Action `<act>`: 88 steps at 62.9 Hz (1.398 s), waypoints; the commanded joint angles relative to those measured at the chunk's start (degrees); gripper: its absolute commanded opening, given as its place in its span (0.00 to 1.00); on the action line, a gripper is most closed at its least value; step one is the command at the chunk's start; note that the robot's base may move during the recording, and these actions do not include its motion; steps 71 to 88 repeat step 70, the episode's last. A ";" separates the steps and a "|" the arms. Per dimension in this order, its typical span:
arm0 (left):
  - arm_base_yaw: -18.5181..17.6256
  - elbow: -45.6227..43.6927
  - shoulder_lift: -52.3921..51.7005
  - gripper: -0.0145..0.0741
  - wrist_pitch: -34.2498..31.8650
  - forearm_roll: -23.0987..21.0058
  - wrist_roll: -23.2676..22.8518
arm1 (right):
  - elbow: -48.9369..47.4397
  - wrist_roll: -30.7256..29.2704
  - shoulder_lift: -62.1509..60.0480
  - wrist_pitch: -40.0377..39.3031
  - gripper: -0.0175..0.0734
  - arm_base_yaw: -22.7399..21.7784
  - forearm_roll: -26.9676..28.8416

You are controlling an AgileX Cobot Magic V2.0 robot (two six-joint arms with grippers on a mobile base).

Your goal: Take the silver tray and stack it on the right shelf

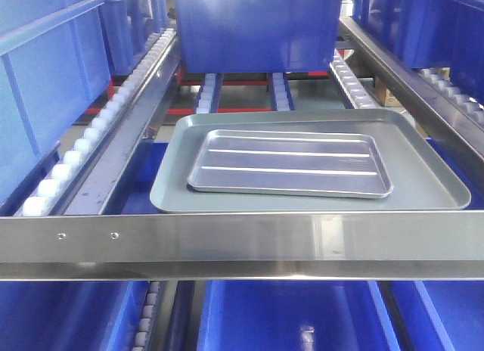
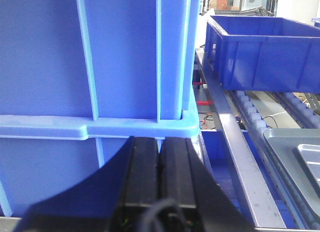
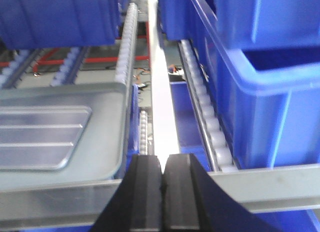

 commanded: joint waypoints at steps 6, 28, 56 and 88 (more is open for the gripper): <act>0.18 1.05 -0.96 0.05 -4.91 0.08 -0.62 | 0.18 -0.78 -1.24 -8.78 0.25 -0.35 -5.86; 0.18 1.05 -0.96 0.05 -4.91 0.08 -0.62 | 0.18 -0.72 -1.24 -10.59 0.25 -0.25 -7.14; 0.18 1.05 -0.96 0.05 -4.91 0.08 -0.62 | 0.18 -0.72 -1.24 -10.32 0.25 -0.25 -7.14; 0.18 1.05 -0.96 0.05 -4.91 0.08 -0.62 | 0.18 -0.72 -1.24 -10.32 0.25 -0.25 -7.14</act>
